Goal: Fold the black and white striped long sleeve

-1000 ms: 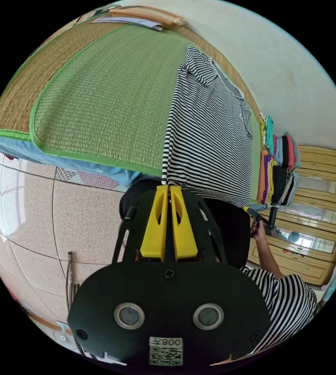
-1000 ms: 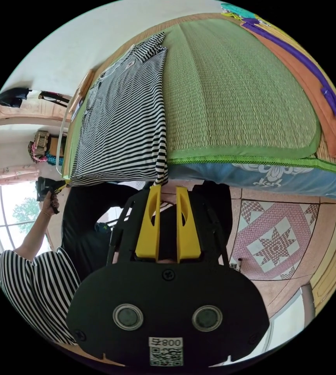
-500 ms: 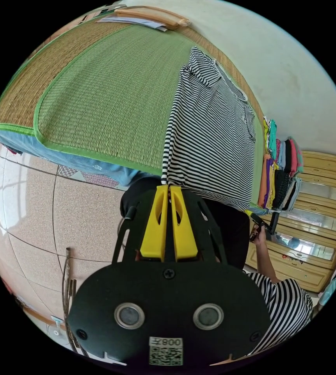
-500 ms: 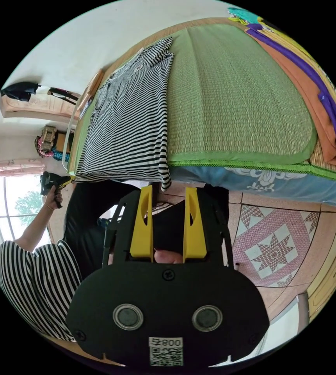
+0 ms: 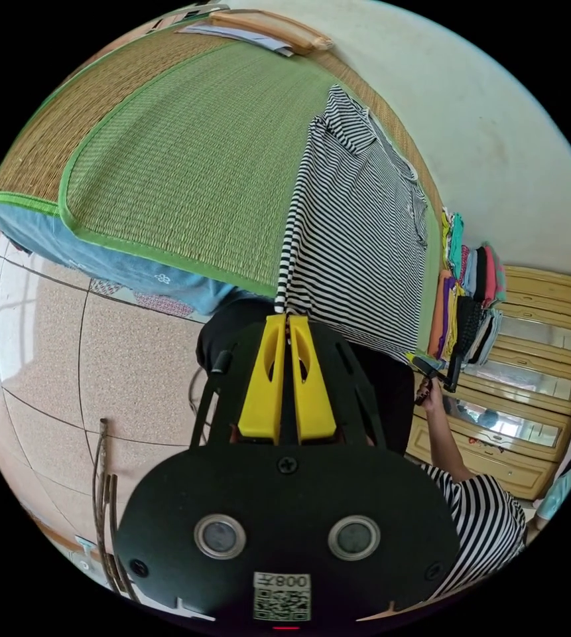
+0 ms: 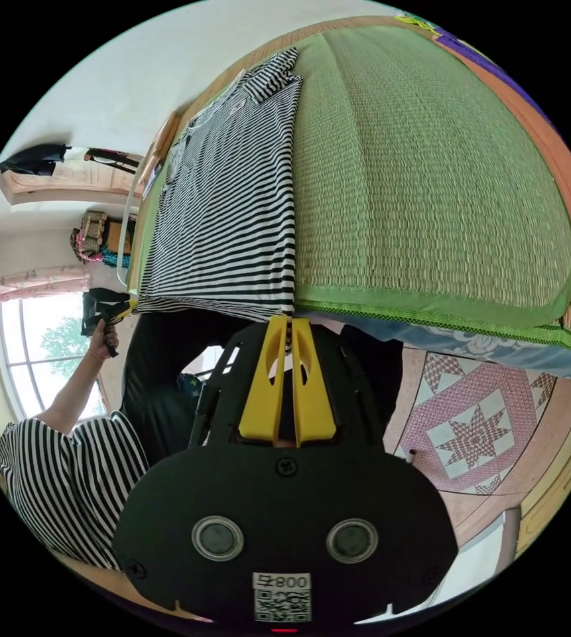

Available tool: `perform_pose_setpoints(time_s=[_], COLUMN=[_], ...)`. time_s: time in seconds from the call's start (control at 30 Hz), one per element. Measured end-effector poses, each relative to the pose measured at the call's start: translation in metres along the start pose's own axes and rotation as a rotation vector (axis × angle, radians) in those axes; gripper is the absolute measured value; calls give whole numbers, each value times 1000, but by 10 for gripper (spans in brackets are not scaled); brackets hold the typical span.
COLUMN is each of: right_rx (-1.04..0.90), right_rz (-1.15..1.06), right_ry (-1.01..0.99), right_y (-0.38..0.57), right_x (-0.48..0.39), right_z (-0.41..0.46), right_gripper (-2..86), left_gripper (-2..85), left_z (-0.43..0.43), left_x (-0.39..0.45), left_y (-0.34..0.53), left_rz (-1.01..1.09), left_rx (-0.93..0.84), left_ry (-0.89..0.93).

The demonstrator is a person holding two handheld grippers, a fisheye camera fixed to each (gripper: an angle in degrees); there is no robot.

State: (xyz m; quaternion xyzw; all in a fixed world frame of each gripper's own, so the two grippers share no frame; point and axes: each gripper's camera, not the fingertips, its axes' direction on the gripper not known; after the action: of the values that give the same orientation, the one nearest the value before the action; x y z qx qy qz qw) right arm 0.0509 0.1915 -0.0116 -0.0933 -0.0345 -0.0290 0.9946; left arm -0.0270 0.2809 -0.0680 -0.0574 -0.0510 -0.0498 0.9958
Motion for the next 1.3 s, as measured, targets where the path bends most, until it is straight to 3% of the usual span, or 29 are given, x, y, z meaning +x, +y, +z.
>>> perform_pose_setpoints(time_s=[0.37, 1.3], right_rx=[97, 327], right_rz=[-111, -182], right_ry=[-245, -436], right_y=[53, 254], right_x=[-16, -53], right_z=[-84, -168], right_gripper=[4, 3], left_gripper=[7, 6], left_z=[-44, -127], left_x=[-6, -36], left_y=[48, 163], left_rz=[49, 156], left_rx=[52, 130], left_ry=[149, 442])
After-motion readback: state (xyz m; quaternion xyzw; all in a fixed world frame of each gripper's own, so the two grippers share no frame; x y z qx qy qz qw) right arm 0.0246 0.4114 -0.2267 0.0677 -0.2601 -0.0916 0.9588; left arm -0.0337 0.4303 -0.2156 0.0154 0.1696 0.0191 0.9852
